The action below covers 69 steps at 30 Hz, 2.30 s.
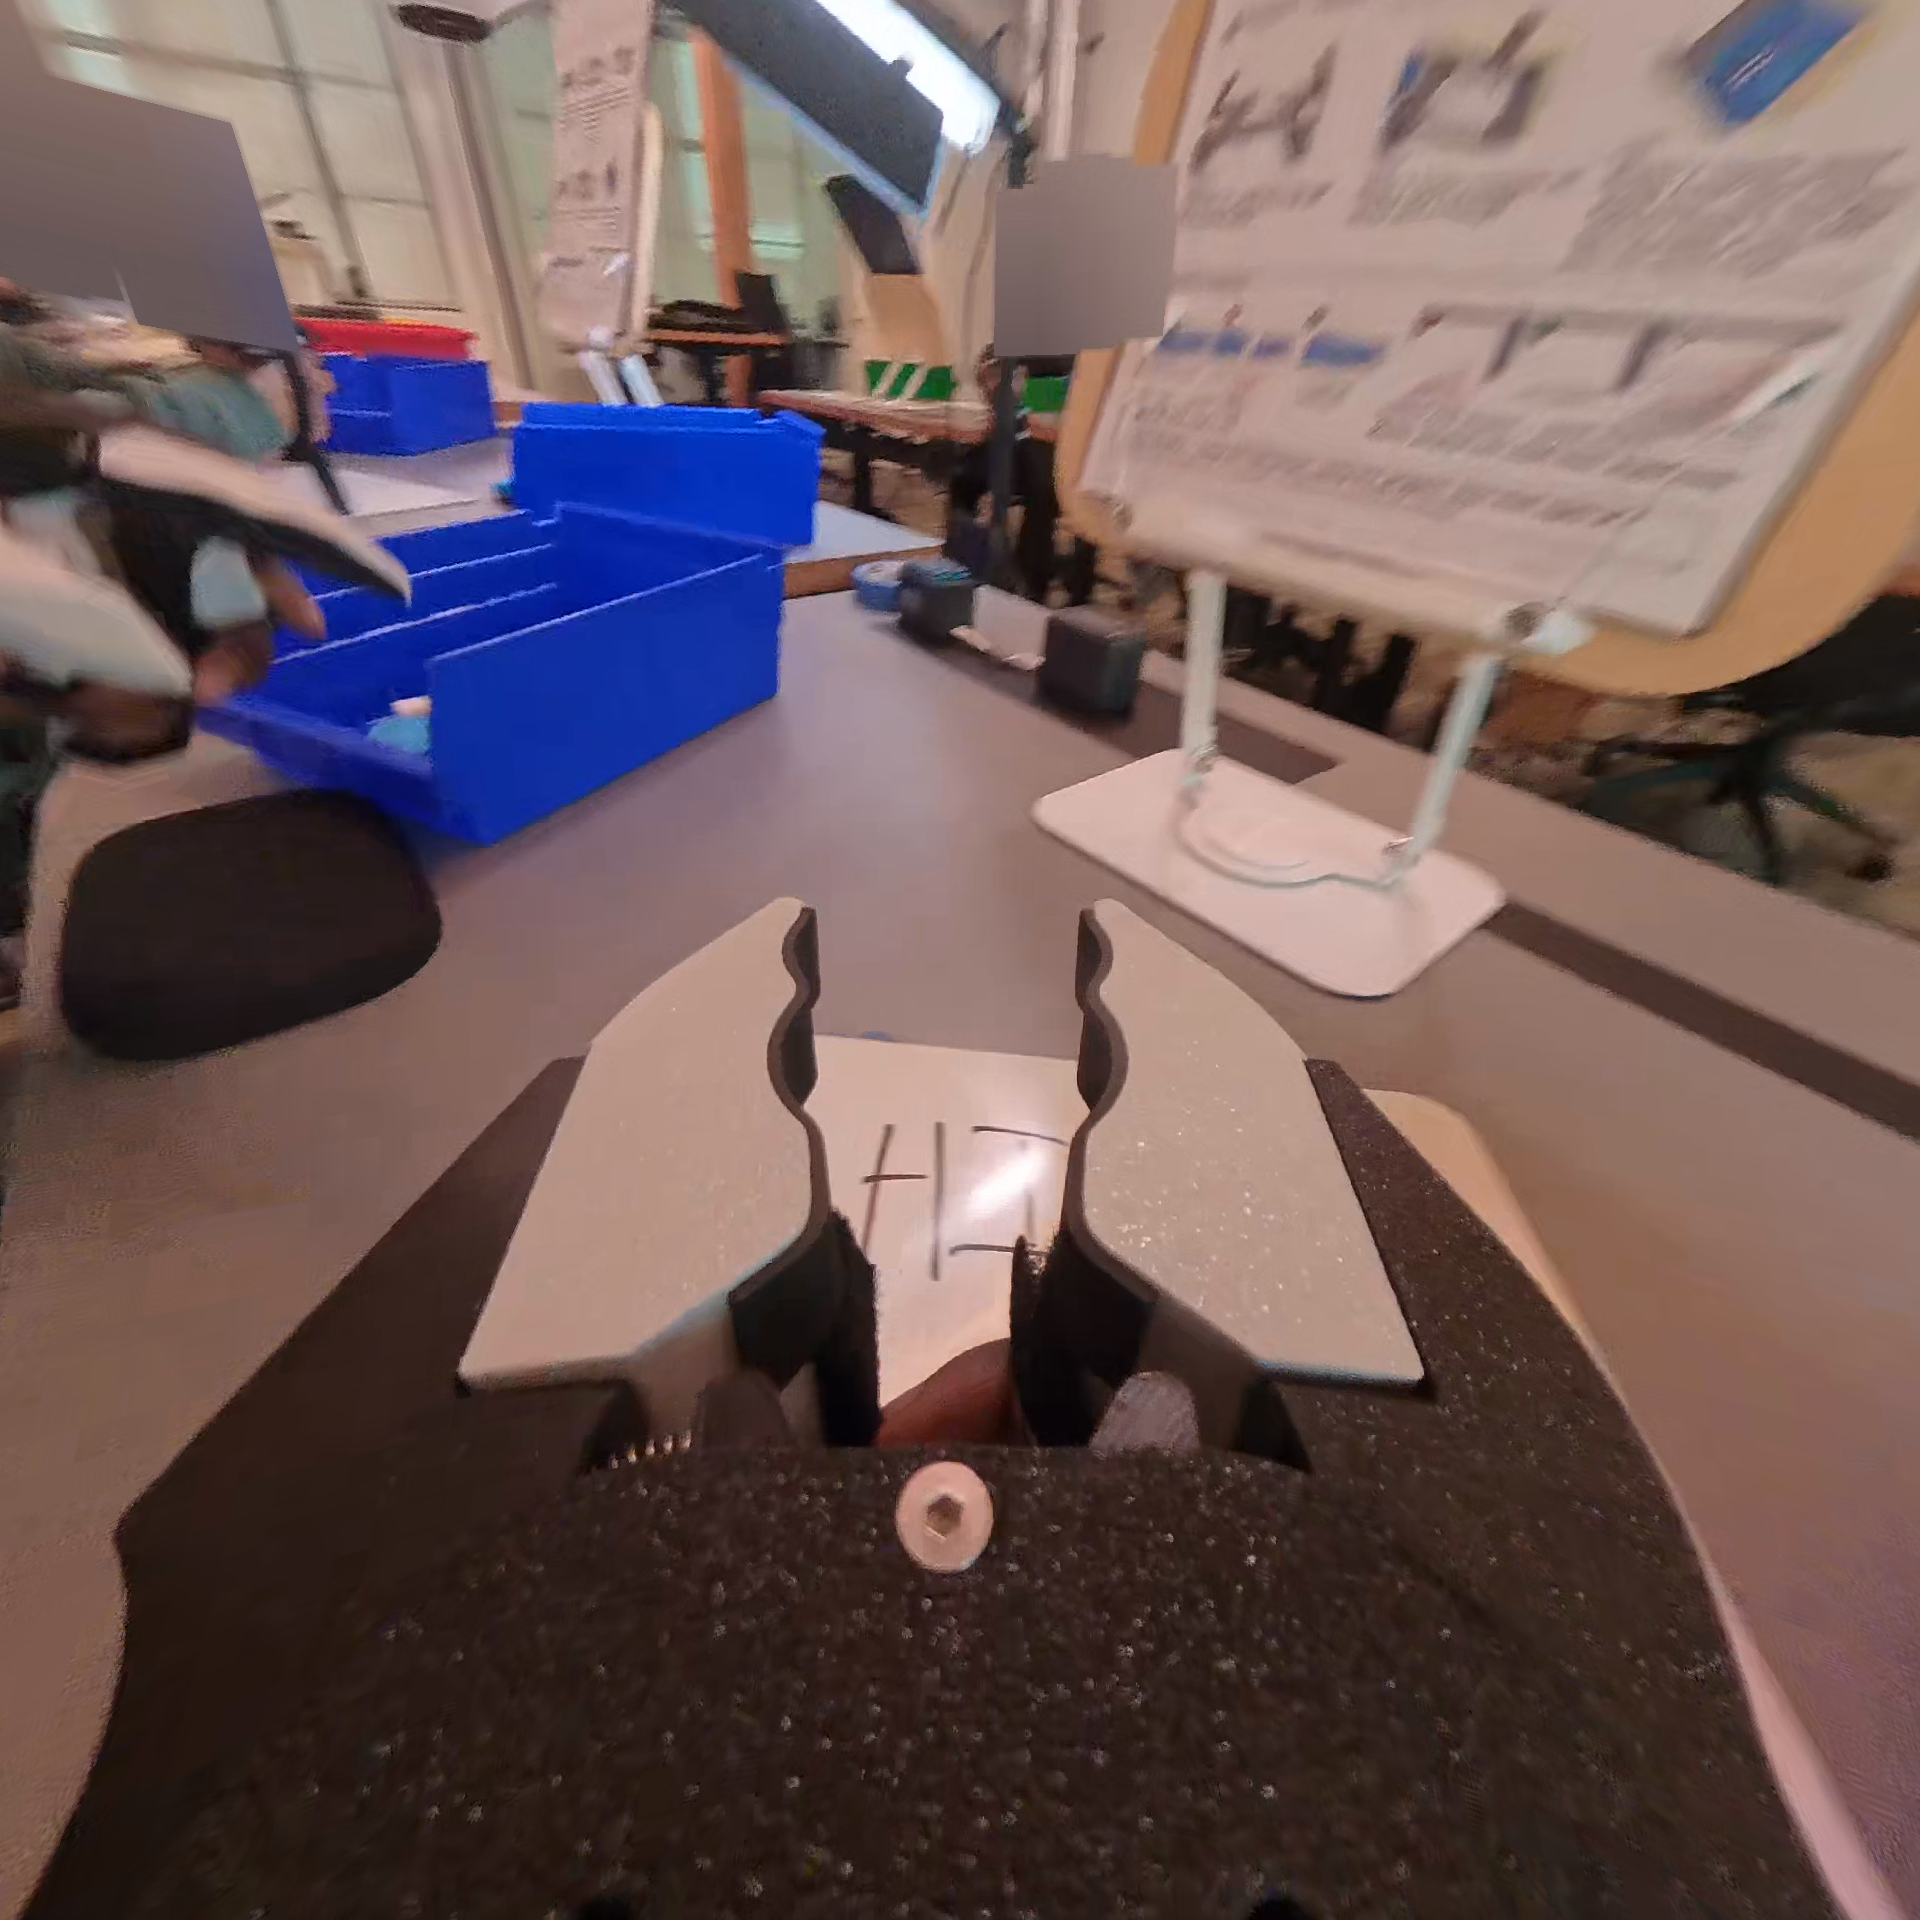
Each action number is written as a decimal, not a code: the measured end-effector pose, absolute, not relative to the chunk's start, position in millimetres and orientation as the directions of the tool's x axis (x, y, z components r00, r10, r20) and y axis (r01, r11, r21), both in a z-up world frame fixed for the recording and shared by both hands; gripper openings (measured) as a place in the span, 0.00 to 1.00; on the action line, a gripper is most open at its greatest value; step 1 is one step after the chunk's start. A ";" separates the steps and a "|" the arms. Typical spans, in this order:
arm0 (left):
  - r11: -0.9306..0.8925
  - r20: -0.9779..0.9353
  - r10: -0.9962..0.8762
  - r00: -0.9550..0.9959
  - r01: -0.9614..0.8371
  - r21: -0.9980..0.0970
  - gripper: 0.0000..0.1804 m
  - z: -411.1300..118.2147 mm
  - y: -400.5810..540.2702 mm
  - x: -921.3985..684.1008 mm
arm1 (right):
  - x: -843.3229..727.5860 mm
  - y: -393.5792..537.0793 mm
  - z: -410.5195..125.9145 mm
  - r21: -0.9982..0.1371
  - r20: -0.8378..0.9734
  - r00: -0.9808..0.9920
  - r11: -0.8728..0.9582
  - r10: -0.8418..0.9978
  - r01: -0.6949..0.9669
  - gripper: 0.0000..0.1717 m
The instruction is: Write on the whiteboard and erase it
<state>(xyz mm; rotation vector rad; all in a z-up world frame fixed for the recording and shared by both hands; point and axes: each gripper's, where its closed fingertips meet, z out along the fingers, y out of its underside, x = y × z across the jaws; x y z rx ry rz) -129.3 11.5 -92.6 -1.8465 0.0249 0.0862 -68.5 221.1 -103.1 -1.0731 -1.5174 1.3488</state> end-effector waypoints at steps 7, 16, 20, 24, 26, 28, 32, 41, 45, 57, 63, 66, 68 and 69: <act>-0.682 -0.137 0.408 0.902 0.202 -0.703 0.35 -118.9 -123.0 -262.1 | -77.5 219.3 -119.1 -0.997 -0.063 -0.324 -0.046 0.944 0.060 0.26; -0.914 -0.026 0.386 0.922 0.379 -0.145 0.39 -221.7 -180.9 -292.3 | -75.3 232.8 -125.5 -0.991 -0.124 -0.282 -0.104 0.951 0.086 0.26; -0.922 -0.065 0.385 0.921 0.380 -0.078 0.39 -237.2 -186.1 -293.1 | -76.2 229.9 -130.2 -0.991 -0.104 -0.290 -0.075 0.951 0.108 0.25; -0.938 -0.078 0.344 0.936 0.339 -0.069 0.30 -240.7 -181.9 -292.1 | -76.0 229.4 -131.3 -0.991 -0.105 -0.294 -0.075 0.950 0.113 0.25; -0.948 -0.123 0.313 0.942 0.303 -0.092 0.30 -233.5 -180.6 -297.6 | -75.8 230.3 -131.6 -0.990 -0.110 -0.292 -0.081 0.950 0.112 0.25; -0.945 -0.215 0.323 0.922 0.300 -0.132 0.30 -212.0 -179.9 -308.4 | -75.9 230.3 -132.4 -0.989 -0.118 -0.293 -0.088 0.949 0.116 0.25; -0.925 -0.351 0.297 0.888 0.177 -0.336 0.29 -138.1 -141.7 -301.3 | -75.9 222.2 -135.1 -0.989 -0.107 -0.337 -0.067 0.935 0.128 0.26; -0.856 -0.275 -0.290 0.917 -0.377 -0.355 0.29 -132.7 0.8 -155.9 | -62.5 123.4 -117.7 -0.979 0.059 -0.710 0.180 0.702 0.096 0.37; -0.814 -0.242 -0.419 0.875 -0.480 -0.326 0.29 -151.5 36.4 -124.6 | -69.4 78.9 -117.3 -0.922 0.157 -0.787 0.375 0.596 0.100 0.41; -0.718 -0.174 -0.522 0.835 -0.541 -0.438 0.29 -165.2 72.4 -87.4 | -81.5 85.0 -160.7 -0.816 0.184 -0.794 0.540 0.579 0.205 0.31; -0.669 -0.054 -0.259 0.964 -0.219 -0.710 0.19 -198.7 92.8 -105.4 | -65.8 139.3 -193.1 -0.817 0.077 -0.655 0.424 0.751 0.390 0.31; -0.682 -0.065 -0.202 0.977 -0.188 -0.707 0.05 -231.0 100.6 -112.5 | -58.3 148.8 -219.1 -0.763 0.070 -0.636 0.452 0.768 0.462 0.31; -0.687 -0.051 -0.201 0.978 -0.178 -0.705 0.02 -239.0 104.4 -111.1 | -55.0 149.7 -231.2 -0.734 0.063 -0.635 0.467 0.770 0.493 0.32; -0.694 -0.050 -0.199 0.979 -0.177 -0.698 0.01 -241.6 105.0 -111.4 | -54.1 150.7 -235.5 -0.722 0.055 -0.630 0.467 0.774 0.510 0.32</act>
